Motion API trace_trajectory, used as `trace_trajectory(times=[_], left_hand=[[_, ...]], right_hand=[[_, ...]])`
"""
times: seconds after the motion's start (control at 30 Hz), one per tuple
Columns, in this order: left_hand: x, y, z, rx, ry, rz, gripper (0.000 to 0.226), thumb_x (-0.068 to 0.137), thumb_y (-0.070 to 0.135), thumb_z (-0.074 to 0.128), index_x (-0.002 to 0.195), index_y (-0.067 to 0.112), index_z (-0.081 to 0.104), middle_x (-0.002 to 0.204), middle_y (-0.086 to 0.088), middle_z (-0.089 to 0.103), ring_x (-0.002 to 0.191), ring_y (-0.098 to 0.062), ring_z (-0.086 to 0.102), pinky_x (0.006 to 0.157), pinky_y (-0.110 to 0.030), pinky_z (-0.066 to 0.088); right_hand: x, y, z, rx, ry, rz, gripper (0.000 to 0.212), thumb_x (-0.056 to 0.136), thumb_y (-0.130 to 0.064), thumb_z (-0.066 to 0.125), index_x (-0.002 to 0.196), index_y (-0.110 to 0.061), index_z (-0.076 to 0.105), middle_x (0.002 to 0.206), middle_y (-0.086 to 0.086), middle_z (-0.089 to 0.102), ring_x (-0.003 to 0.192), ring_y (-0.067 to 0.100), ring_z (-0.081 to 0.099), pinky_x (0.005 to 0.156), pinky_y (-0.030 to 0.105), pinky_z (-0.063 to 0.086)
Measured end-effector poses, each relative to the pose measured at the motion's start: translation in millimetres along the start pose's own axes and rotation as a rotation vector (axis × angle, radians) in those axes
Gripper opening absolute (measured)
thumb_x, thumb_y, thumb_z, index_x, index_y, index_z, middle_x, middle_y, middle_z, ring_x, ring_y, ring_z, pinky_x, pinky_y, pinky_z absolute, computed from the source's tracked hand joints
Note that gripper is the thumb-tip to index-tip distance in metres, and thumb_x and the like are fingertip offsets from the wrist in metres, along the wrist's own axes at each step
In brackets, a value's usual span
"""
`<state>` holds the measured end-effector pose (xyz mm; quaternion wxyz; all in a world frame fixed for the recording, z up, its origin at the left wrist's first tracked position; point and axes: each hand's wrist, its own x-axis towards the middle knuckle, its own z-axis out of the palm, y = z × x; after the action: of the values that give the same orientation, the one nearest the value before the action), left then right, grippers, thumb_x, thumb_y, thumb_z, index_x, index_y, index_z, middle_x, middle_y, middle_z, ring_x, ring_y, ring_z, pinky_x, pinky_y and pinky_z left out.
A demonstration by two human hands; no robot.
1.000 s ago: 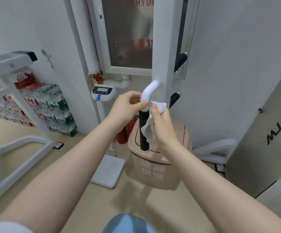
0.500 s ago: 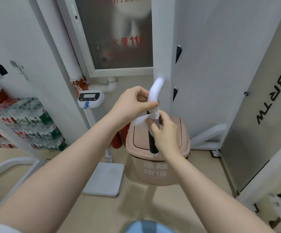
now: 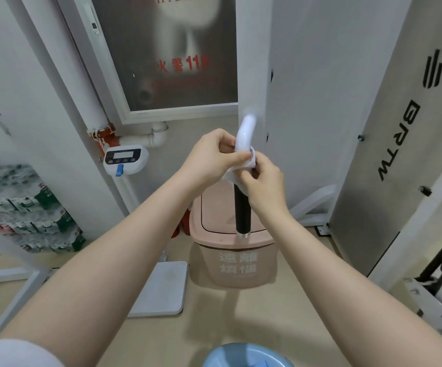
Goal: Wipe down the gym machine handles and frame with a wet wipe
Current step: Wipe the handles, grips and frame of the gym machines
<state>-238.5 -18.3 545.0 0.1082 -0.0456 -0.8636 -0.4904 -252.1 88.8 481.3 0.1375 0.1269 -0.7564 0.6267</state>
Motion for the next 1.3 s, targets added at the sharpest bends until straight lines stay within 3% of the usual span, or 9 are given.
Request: trace_trajectory(times=[0.3,0.4,0.63,0.73,0.83,0.93,1.03,1.17,1.3], left_hand=[[1,-5,4,-0.038,0.016,0.002,0.029,0.079,0.024,0.073,0.099,0.007,0.059,0.088,0.002,0.068,0.079,-0.007,0.063,0.081,-0.028,0.05],[2,-6,4,-0.054,0.012,0.009,0.03,0.078,0.023,0.073,0.098,0.006,0.059,0.089,0.0,0.068,0.08,-0.009,0.063,0.081,-0.03,0.05],[1,-7,6,-0.081,0.032,0.014,0.029,0.078,0.02,0.073,0.098,0.005,0.059,0.086,0.002,0.067,0.076,-0.006,0.063,0.073,-0.019,0.05],[0,-8,8,-0.066,0.059,0.017,0.03,0.079,0.023,0.072,0.1,0.005,0.059,0.089,0.001,0.067,0.078,-0.006,0.062,0.076,-0.02,0.049],[-1,-9,8,-0.055,0.072,0.023,0.029,0.079,0.024,0.072,0.099,0.007,0.059,0.092,0.001,0.067,0.078,-0.006,0.061,0.072,-0.014,0.048],[0,-8,7,-0.066,0.075,0.026,0.028,0.079,0.022,0.072,0.099,0.005,0.059,0.09,0.001,0.066,0.072,-0.001,0.059,0.063,-0.007,0.045],[0,-8,7,-0.083,0.065,0.012,0.026,0.079,0.021,0.072,0.098,0.007,0.06,0.089,0.002,0.068,0.067,0.005,0.059,0.059,-0.004,0.043],[0,-9,9,-0.098,0.064,0.015,0.026,0.08,0.02,0.071,0.098,0.007,0.06,0.09,0.001,0.067,0.069,0.002,0.059,0.059,-0.005,0.044],[0,-11,11,-0.087,0.062,0.027,0.027,0.08,0.023,0.07,0.099,0.008,0.059,0.091,0.003,0.066,0.072,0.003,0.057,0.062,-0.004,0.042]], right_hand=[[-42,61,-3,-0.205,-0.175,0.175,0.027,0.084,-0.015,0.061,0.069,-0.031,0.047,0.063,-0.012,0.052,0.062,0.006,0.049,0.05,0.01,0.034],[-26,36,-4,-0.124,-0.084,0.118,0.009,0.083,-0.014,0.062,0.087,-0.021,0.059,0.07,-0.01,0.059,0.066,0.006,0.053,0.053,0.01,0.037],[-15,28,-7,-0.003,-0.082,0.062,0.016,0.084,-0.016,0.063,0.099,-0.021,0.062,0.081,-0.009,0.065,0.075,0.006,0.058,0.065,0.018,0.045],[-33,61,-7,-0.089,-0.235,0.161,0.008,0.085,-0.016,0.062,0.086,-0.023,0.059,0.076,-0.012,0.062,0.072,0.004,0.056,0.061,0.015,0.041],[-41,74,-5,-0.193,-0.295,0.22,0.024,0.085,-0.011,0.059,0.072,-0.028,0.049,0.067,-0.012,0.052,0.063,0.002,0.047,0.051,0.011,0.035],[-23,50,-6,0.024,-0.229,0.182,0.018,0.084,-0.007,0.061,0.094,-0.022,0.06,0.084,-0.007,0.065,0.08,0.006,0.06,0.063,0.006,0.044],[-3,22,-9,0.246,-0.161,0.095,0.024,0.084,-0.008,0.061,0.101,-0.026,0.062,0.096,0.002,0.07,0.091,0.013,0.064,0.078,0.027,0.051],[-12,38,-3,0.101,-0.101,0.035,0.021,0.084,-0.011,0.06,0.101,-0.023,0.061,0.084,-0.009,0.067,0.075,0.002,0.058,0.065,0.014,0.046],[-44,90,4,-0.036,-0.159,0.179,0.015,0.085,-0.017,0.062,0.099,-0.02,0.061,0.08,-0.005,0.065,0.07,0.004,0.056,0.062,0.019,0.045]])
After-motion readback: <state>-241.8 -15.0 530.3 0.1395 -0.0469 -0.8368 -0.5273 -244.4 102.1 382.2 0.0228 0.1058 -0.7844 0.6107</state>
